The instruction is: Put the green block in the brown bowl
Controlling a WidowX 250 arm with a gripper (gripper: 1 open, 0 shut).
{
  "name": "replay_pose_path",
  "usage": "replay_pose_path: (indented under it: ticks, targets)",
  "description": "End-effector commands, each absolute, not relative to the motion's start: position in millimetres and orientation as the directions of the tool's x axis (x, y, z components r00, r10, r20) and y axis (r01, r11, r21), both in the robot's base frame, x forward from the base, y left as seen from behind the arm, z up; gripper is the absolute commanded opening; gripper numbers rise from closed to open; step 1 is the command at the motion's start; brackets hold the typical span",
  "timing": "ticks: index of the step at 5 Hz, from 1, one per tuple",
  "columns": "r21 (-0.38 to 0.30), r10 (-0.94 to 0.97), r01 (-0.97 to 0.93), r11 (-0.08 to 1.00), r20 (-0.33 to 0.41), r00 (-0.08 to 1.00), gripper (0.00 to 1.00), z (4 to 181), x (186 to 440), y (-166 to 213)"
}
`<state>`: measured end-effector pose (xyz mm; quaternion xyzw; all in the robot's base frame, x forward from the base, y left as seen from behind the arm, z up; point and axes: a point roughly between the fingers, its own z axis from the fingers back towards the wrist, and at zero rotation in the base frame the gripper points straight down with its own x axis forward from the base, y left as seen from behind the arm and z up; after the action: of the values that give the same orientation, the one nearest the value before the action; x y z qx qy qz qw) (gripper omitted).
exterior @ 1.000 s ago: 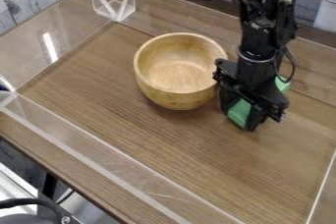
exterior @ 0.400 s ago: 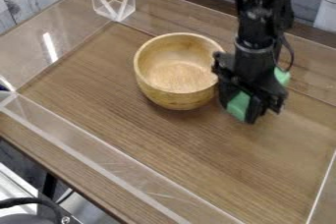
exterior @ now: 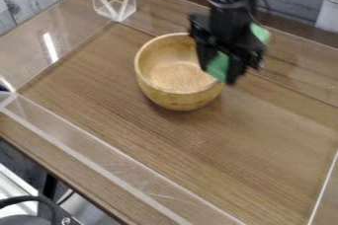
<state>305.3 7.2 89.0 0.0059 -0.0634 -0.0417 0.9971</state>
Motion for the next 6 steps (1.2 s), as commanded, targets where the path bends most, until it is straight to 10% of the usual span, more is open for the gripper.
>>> replay_pose_path:
  ticks: [1, 6]
  targets:
    - [0.042, -0.048, 0.041, 0.998, 0.192, 0.980, 0.00, 109.9, 316.6, 42.6]
    - [0.054, -0.085, 0.079, 0.995, 0.120, 0.989, 0.00, 75.1, 308.4, 49.6]
